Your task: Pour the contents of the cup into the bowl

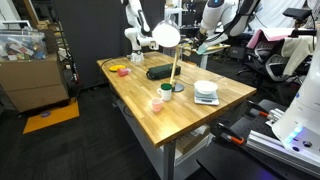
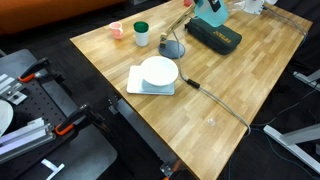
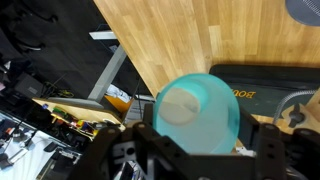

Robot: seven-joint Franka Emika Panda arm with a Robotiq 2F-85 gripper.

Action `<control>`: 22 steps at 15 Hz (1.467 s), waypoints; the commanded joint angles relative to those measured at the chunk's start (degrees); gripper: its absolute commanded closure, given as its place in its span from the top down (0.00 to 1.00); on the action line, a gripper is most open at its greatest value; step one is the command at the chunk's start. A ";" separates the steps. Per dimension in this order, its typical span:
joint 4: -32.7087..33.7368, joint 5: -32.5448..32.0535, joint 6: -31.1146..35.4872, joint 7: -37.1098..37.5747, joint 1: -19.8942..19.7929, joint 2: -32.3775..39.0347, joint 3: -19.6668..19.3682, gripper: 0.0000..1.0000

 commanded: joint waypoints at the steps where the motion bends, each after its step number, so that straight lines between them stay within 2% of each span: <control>1: -1.53 -9.83 -1.87 9.84 4.62 -0.35 -2.72 0.52; 3: -3.73 -12.53 -2.29 13.71 5.36 -1.09 -2.13 0.52; 4: -2.60 -9.70 -1.10 11.00 4.12 0.04 -1.19 0.77; 10: -3.58 -10.42 -1.22 12.48 4.62 -0.08 -1.49 0.77; 11: -3.08 -10.98 -2.24 12.74 4.92 0.48 -1.59 0.52; 17: -4.57 -15.47 -6.81 15.14 7.59 2.38 -1.07 0.52; 22: -6.02 -26.19 -13.91 21.58 11.74 2.53 -1.31 0.52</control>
